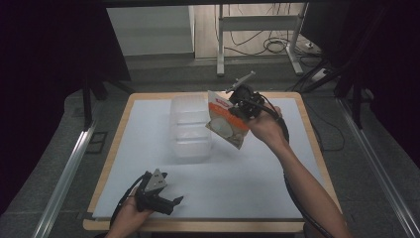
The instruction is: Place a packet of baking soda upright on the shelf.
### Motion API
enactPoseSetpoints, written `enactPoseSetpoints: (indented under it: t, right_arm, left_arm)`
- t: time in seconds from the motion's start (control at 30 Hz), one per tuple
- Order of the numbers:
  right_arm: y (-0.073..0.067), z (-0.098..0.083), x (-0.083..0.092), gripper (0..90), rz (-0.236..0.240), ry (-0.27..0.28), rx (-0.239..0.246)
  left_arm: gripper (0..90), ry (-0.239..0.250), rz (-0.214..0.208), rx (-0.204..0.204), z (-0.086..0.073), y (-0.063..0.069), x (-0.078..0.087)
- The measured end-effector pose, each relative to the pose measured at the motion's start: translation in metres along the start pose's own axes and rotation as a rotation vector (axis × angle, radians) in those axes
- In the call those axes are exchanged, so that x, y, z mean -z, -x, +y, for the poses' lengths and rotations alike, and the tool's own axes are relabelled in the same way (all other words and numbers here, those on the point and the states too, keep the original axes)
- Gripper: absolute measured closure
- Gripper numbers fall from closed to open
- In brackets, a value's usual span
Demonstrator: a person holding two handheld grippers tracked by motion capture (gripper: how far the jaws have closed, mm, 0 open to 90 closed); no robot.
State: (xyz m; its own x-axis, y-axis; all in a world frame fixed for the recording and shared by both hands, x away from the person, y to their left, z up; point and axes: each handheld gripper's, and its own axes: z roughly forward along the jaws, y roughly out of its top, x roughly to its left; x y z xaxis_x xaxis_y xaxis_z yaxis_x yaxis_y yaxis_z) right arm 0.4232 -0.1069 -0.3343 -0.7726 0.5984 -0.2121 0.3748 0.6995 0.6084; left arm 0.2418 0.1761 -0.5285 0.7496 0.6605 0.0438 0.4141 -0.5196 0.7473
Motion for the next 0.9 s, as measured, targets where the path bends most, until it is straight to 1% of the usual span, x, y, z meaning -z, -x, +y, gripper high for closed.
enactPoseSetpoints:
  t: [0.33, 0.53, 0.57, 0.6, 0.63, 0.9]
  right_arm:
    - [-0.013, 0.019, -0.007, 89.4, 0.028, 0.022, 0.038]
    - [-0.022, 0.032, -0.012, 89.4, 0.042, 0.03, 0.06]
    - [-0.023, 0.034, -0.013, 89.4, 0.042, 0.025, 0.068]
    - [-0.024, 0.036, -0.014, 89.4, 0.044, 0.029, 0.069]
    - [-0.026, 0.038, -0.015, 89.4, 0.046, 0.032, 0.068]
    - [-0.039, 0.055, -0.028, 89.4, 0.069, 0.033, 0.099]
  left_arm:
    - [4.1, 0.0, 0.001, 0.001, 0.0, 0.0, 0.0]
    - [4.0, 0.001, 0.001, 0.002, 0.0, 0.0, 0.0]
    - [4.0, 0.001, 0.001, 0.003, 0.0, 0.0, 0.0]
    - [4.0, 0.005, -0.001, 0.008, 0.0, 0.0, 0.0]
    - [4.0, 0.006, 0.0, 0.008, 0.0, 0.0, 0.0]
    - [3.9, 0.005, -0.001, 0.006, 0.0, 0.0, 0.0]
